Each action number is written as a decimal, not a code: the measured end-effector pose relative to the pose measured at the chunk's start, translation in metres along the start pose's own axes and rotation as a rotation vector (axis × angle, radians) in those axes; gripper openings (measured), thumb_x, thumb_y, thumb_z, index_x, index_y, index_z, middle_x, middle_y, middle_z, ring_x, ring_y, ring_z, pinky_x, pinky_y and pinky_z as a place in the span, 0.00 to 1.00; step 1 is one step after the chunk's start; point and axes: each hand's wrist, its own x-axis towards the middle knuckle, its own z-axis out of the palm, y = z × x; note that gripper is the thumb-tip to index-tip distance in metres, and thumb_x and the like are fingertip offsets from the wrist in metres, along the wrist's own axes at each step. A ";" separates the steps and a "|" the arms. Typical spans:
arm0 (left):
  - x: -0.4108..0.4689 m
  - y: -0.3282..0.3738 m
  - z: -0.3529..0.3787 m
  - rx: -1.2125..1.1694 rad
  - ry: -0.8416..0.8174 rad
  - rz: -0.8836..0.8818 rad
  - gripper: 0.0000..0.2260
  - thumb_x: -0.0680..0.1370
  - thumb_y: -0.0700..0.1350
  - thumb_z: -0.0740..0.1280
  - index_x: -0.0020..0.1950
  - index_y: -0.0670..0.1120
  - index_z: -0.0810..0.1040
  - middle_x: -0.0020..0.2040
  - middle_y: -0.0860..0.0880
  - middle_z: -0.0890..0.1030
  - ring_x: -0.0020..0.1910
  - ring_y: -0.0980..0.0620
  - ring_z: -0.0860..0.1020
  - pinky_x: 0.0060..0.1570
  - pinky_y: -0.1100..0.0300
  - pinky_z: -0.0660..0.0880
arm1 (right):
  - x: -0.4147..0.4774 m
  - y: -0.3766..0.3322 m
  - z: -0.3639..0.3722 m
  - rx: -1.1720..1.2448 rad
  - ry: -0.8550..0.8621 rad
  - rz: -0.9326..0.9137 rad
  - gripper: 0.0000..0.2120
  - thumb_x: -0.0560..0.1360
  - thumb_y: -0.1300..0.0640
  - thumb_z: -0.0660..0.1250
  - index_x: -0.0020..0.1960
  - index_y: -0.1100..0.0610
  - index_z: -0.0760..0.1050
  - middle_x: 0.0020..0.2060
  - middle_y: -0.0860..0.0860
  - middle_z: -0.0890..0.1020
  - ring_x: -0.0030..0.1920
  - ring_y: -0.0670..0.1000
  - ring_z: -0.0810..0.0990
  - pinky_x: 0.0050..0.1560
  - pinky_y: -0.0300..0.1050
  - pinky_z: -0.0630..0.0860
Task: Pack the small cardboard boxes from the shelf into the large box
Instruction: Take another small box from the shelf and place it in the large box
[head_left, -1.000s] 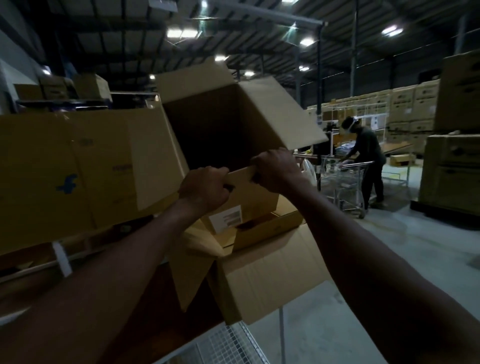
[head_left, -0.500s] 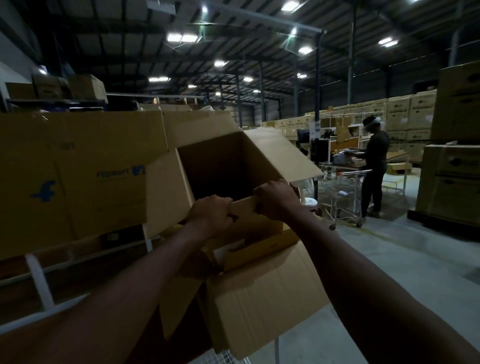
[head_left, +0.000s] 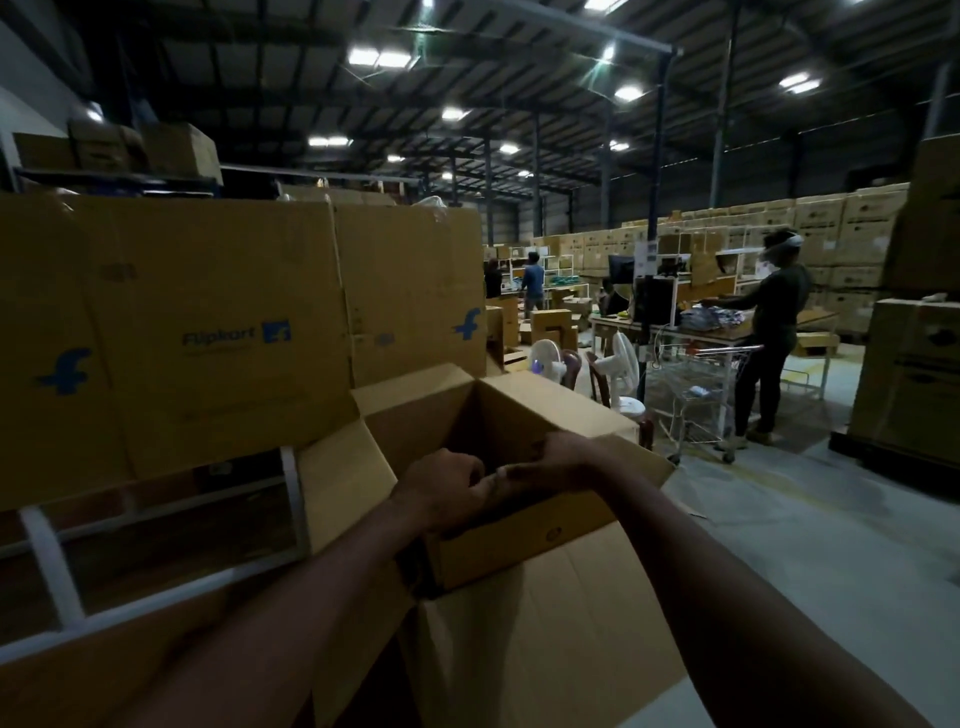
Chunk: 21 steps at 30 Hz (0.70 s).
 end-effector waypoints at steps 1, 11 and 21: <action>0.000 -0.007 0.007 -0.077 0.010 -0.030 0.19 0.83 0.59 0.62 0.36 0.52 0.76 0.33 0.53 0.78 0.30 0.56 0.75 0.28 0.60 0.64 | 0.003 0.005 0.011 0.048 -0.025 0.023 0.33 0.65 0.23 0.63 0.54 0.49 0.76 0.48 0.50 0.81 0.46 0.49 0.79 0.44 0.45 0.76; 0.014 -0.035 0.067 0.004 -0.019 -0.064 0.19 0.81 0.63 0.62 0.42 0.53 0.84 0.37 0.54 0.82 0.34 0.58 0.77 0.32 0.59 0.70 | 0.026 0.049 0.088 -0.010 0.117 0.035 0.36 0.66 0.19 0.51 0.39 0.50 0.79 0.34 0.48 0.81 0.36 0.45 0.80 0.46 0.44 0.76; 0.006 -0.028 0.067 -0.003 0.082 -0.101 0.21 0.83 0.62 0.61 0.39 0.51 0.81 0.32 0.53 0.77 0.30 0.58 0.74 0.30 0.59 0.66 | 0.015 0.042 0.094 -0.350 0.227 -0.143 0.26 0.78 0.32 0.47 0.72 0.41 0.63 0.52 0.51 0.77 0.60 0.55 0.74 0.65 0.60 0.64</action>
